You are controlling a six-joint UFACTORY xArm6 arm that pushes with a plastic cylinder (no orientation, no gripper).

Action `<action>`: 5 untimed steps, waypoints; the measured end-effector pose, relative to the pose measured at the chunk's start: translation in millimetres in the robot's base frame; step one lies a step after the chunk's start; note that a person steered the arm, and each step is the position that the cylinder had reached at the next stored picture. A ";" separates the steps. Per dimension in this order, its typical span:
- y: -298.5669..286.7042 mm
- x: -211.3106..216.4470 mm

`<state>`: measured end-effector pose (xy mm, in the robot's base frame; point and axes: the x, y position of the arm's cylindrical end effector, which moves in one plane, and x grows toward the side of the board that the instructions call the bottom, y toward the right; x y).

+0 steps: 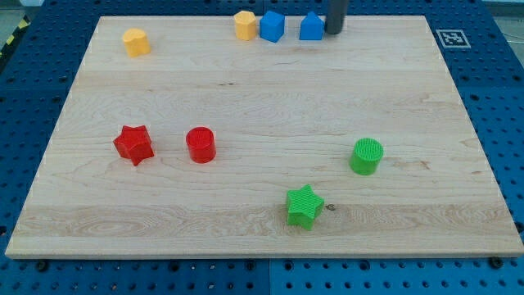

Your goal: Move the arm to the right of the yellow heart

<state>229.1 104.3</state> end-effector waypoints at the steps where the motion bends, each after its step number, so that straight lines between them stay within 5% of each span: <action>1: -19.5 -0.3; 3: 25.9 24.4; 5: -74.2 137.3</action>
<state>366.4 30.1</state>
